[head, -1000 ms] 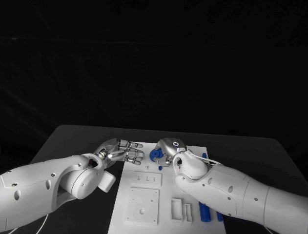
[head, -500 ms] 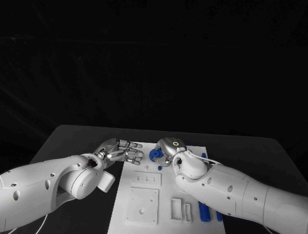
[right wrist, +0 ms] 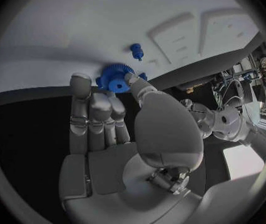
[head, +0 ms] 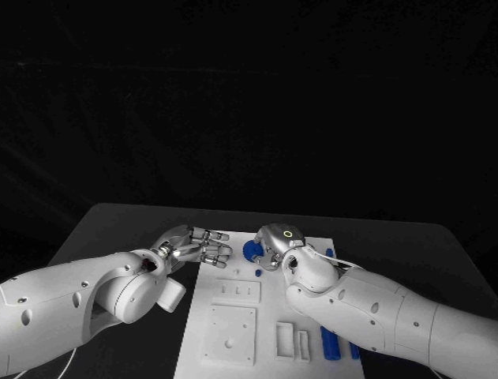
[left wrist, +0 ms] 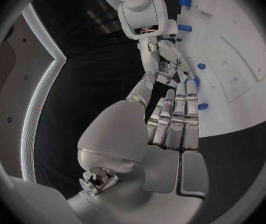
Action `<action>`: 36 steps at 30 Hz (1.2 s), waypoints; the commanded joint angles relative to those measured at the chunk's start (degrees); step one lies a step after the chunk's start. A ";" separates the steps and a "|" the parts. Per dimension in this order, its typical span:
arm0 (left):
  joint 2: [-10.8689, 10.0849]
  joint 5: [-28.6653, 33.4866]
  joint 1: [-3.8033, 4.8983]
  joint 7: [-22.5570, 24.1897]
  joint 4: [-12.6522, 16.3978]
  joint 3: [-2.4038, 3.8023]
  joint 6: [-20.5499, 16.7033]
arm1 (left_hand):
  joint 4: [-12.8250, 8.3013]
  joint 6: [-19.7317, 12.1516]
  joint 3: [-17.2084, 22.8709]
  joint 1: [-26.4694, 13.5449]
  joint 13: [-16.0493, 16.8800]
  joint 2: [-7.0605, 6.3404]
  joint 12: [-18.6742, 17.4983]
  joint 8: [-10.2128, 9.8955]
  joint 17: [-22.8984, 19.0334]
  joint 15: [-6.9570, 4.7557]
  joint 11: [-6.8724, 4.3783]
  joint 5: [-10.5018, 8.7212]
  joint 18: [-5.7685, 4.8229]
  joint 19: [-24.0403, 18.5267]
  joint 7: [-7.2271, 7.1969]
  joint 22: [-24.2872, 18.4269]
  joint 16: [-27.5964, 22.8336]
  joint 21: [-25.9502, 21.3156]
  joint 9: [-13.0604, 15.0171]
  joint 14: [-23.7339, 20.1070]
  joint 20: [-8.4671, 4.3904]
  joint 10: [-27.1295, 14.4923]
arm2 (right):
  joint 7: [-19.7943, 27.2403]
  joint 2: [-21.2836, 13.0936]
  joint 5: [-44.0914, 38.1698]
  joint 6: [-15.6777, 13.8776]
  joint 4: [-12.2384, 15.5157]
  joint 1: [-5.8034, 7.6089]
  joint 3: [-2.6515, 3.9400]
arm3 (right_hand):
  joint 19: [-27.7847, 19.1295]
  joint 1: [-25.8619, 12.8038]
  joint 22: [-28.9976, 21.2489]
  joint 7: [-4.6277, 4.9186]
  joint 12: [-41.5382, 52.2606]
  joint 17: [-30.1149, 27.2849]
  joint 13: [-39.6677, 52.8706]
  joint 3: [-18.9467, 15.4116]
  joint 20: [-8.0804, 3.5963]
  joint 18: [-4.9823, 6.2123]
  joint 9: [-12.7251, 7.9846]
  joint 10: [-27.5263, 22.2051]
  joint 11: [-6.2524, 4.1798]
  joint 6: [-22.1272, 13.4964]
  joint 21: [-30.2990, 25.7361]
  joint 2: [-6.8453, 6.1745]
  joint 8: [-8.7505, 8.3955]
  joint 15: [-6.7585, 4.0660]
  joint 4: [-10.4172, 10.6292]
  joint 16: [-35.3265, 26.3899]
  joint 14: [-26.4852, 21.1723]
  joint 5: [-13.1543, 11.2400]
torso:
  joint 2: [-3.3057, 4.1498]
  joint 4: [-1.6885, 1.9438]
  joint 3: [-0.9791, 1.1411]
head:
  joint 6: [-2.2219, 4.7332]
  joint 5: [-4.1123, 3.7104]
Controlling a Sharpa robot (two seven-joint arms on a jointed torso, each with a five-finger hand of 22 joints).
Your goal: Assemble the parts on the task board
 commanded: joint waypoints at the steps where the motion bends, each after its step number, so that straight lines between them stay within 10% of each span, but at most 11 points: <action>1: 0.12 -0.17 0.07 0.18 0.07 0.05 0.51 | 0.29 -0.38 0.02 -0.49 0.09 -0.12 0.28 0.10 0.08 0.05 0.22 0.31 0.12 0.06 0.15 -0.05 0.00 -0.28 0.03 -0.29 0.12 -0.19 | -0.33 0.00 -0.15 -0.74 0.03 -0.03 -0.02 | 2.46 -0.16 -0.09 -0.04 -0.27 -0.09 -0.08 -0.29 0.01 0.64 -0.05 -0.30 -0.03 -0.42 -0.09 -0.60 -0.12 0.02 0.12 -0.37 0.02 -0.31 | -0.01 -0.01 -0.05 | 0.03 -0.05; 15: 0.30 -0.16 0.05 0.11 -0.11 0.05 0.67 | 0.29 -0.38 0.02 -0.49 0.09 -0.12 0.28 0.10 0.08 0.05 0.22 0.31 0.12 0.06 0.15 -0.05 0.00 -0.28 0.03 -0.29 0.12 -0.19 | 0.15 0.21 0.71 -1.08 -0.15 -0.03 -0.01 | 2.45 0.10 -0.48 0.56 -0.82 -0.17 -0.69 -1.96 0.16 0.93 -0.21 -0.79 0.23 -5.36 -0.59 -0.36 -0.28 0.19 0.78 -0.72 -0.01 -1.83 | -0.02 0.06 -0.06 | 0.03 -0.29; 36: 0.38 -0.16 0.02 0.01 -0.33 0.04 0.79 | 0.46 -0.56 0.07 -0.43 0.09 -0.20 0.27 0.11 0.08 0.05 0.24 0.34 0.12 0.21 0.16 -0.18 -0.01 -0.55 0.02 -0.32 0.14 -0.31 | 1.02 -0.29 3.26 0.10 0.35 0.00 -0.01 | 2.45 -2.14 -0.92 0.29 -0.66 -0.27 -0.71 -1.81 0.10 0.95 -0.10 -0.85 0.10 -2.93 -0.85 -0.34 -0.14 0.08 3.62 -1.01 0.01 -1.39 | 0.00 0.04 -0.01 | -0.01 -0.32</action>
